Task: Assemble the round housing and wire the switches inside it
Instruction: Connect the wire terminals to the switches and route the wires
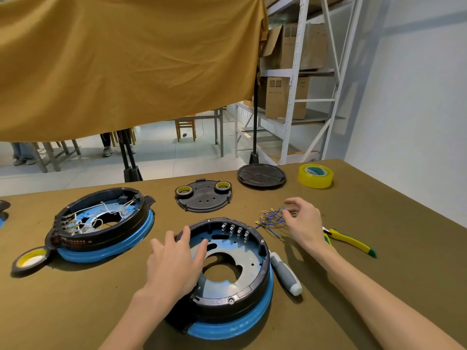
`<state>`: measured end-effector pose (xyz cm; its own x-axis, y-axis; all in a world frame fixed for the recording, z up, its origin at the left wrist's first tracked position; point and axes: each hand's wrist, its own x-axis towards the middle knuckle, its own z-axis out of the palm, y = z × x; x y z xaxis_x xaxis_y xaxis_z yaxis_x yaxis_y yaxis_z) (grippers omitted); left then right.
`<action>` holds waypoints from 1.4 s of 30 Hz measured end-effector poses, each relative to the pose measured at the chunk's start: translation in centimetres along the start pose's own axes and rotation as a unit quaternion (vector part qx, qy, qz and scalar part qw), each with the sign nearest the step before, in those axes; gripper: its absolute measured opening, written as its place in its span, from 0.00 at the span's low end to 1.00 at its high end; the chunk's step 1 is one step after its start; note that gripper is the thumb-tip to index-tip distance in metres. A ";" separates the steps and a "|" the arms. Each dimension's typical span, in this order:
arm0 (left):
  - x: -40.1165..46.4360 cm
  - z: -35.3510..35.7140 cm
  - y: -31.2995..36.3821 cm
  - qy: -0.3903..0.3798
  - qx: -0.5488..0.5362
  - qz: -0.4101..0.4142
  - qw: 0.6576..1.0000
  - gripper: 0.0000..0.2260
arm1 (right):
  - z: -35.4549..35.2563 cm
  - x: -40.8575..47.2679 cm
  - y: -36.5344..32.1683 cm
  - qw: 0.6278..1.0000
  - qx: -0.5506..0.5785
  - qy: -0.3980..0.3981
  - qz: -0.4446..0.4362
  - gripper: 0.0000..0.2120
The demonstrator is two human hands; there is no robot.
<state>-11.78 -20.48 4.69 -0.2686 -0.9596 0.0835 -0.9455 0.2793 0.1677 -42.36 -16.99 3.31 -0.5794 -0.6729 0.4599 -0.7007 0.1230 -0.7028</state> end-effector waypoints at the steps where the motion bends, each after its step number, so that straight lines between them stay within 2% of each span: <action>1: 0.0 -0.2 -0.1 -0.002 -0.009 -0.001 1.000 0.32 | -0.1 0.1 -0.3 1.000 0.012 0.002 0.001 0.10; 5: -0.1 -0.7 -0.6 0.002 -0.049 0.002 0.999 0.27 | -0.2 1.1 -1.5 0.999 0.042 0.027 -0.010 0.08; 9: 0.0 0.2 -1.0 0.034 -0.130 0.009 0.991 0.13 | -0.4 2.1 -3.3 0.996 0.082 0.025 -0.018 0.08; 12: 0.2 1.0 -1.2 0.030 -0.291 0.021 0.956 0.18 | -0.8 2.4 -4.4 0.993 0.108 0.037 -0.027 0.07; 14: 0.1 1.1 -1.2 0.018 -0.351 0.021 0.936 0.21 | -1.0 2.6 -4.9 0.991 0.123 0.042 -0.025 0.07; 17: 0.1 1.2 -1.2 0.020 -0.363 0.016 0.932 0.24 | -1.3 3.1 -5.3 0.990 0.127 0.055 -0.019 0.06; 22: 0.2 1.3 -1.3 0.019 -0.372 0.010 0.928 0.22 | -1.7 4.0 -5.6 0.990 0.131 0.047 -0.004 0.06; 26: 0.2 1.1 -1.0 0.026 -0.371 0.011 0.928 0.22 | -1.7 4.0 -5.5 0.984 0.176 0.010 0.025 0.06; 36: 0.7 0.9 -1.0 0.020 -0.324 0.025 0.946 0.21 | -1.3 3.1 -4.2 0.979 0.187 -0.056 0.057 0.08; 39: 1.2 0.9 -0.6 0.077 -0.274 0.031 0.958 0.17 | -1.3 2.9 -3.9 0.978 0.192 -0.064 0.059 0.09; 42: 2.8 0.3 1.0 0.103 -0.260 0.088 0.956 0.18 | -1.4 2.9 -3.9 0.978 0.191 -0.076 0.044 0.08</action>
<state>-13.57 -22.93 4.82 -0.3221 -0.8845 0.3375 -0.6550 0.4656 0.5951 -41.86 -18.38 8.13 -0.5411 -0.7765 0.3228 -0.4272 -0.0768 -0.9009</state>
